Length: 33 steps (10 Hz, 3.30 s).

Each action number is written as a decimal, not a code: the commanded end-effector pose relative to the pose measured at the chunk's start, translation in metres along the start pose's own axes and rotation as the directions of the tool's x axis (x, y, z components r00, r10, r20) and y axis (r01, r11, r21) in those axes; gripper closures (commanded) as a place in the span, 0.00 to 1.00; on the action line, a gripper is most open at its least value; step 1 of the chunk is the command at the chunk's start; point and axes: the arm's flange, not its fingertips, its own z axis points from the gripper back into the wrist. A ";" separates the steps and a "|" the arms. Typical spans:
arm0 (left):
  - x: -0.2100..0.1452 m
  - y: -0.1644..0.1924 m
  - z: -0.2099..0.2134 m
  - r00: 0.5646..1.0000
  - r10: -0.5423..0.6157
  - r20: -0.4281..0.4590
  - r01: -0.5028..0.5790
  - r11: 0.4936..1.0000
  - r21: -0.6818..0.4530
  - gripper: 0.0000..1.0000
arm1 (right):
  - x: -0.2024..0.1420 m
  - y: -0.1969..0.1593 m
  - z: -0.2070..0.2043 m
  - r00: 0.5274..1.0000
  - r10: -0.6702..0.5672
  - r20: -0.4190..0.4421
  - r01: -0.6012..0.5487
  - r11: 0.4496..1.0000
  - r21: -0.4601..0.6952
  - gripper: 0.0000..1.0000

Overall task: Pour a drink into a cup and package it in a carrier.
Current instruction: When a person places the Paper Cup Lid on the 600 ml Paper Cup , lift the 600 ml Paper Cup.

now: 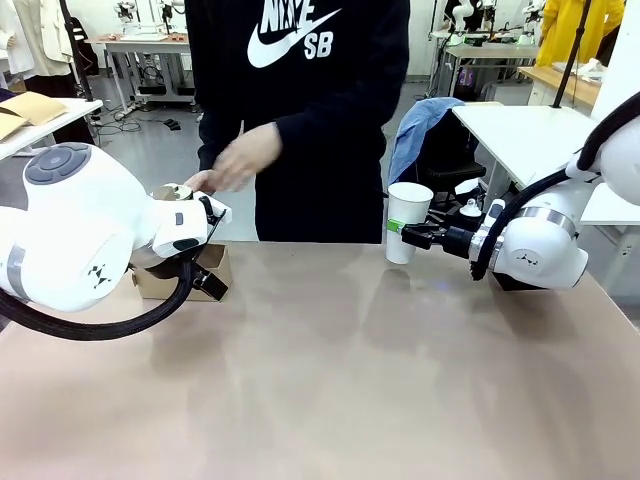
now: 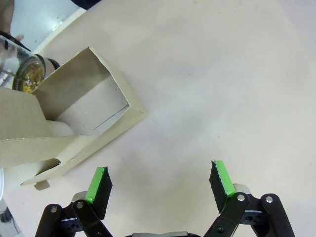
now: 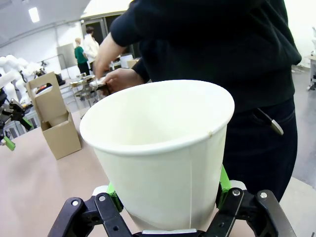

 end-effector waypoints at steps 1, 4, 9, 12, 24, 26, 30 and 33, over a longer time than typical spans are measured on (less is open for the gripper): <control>0.000 0.000 0.001 1.000 -0.001 0.001 0.001 1.000 -0.001 0.00 | 0.003 0.001 -0.002 1.000 -0.003 0.010 0.003 1.000 0.003 0.19; 0.000 0.000 0.001 1.000 -0.001 0.001 0.001 1.000 -0.001 0.00 | 0.003 0.001 -0.002 1.000 -0.003 0.010 0.003 1.000 0.003 0.19; 0.000 0.000 0.001 1.000 -0.001 0.001 0.001 1.000 -0.001 0.00 | 0.003 0.001 -0.002 1.000 -0.003 0.010 0.003 1.000 0.003 0.19; 0.000 0.000 0.001 1.000 -0.001 0.001 0.001 1.000 -0.001 0.00 | 0.003 0.001 -0.002 1.000 -0.003 0.010 0.003 1.000 0.003 0.19; 0.000 0.000 0.001 1.000 -0.001 0.001 0.001 1.000 -0.001 0.00 | 0.003 0.001 -0.002 1.000 -0.003 0.010 0.003 1.000 0.003 0.19; 0.000 0.000 0.001 1.000 -0.001 0.001 0.001 1.000 -0.001 0.00 | 0.003 0.001 -0.002 1.000 -0.003 0.010 0.003 1.000 0.003 0.19; 0.000 0.000 0.001 1.000 -0.001 0.001 0.001 1.000 -0.001 0.00 | 0.003 0.001 -0.002 1.000 -0.003 0.010 0.003 1.000 0.003 0.19; 0.000 0.000 0.001 1.000 -0.001 0.001 0.001 1.000 -0.001 0.00 | 0.003 0.001 -0.002 1.000 -0.003 0.010 0.003 1.000 0.003 0.19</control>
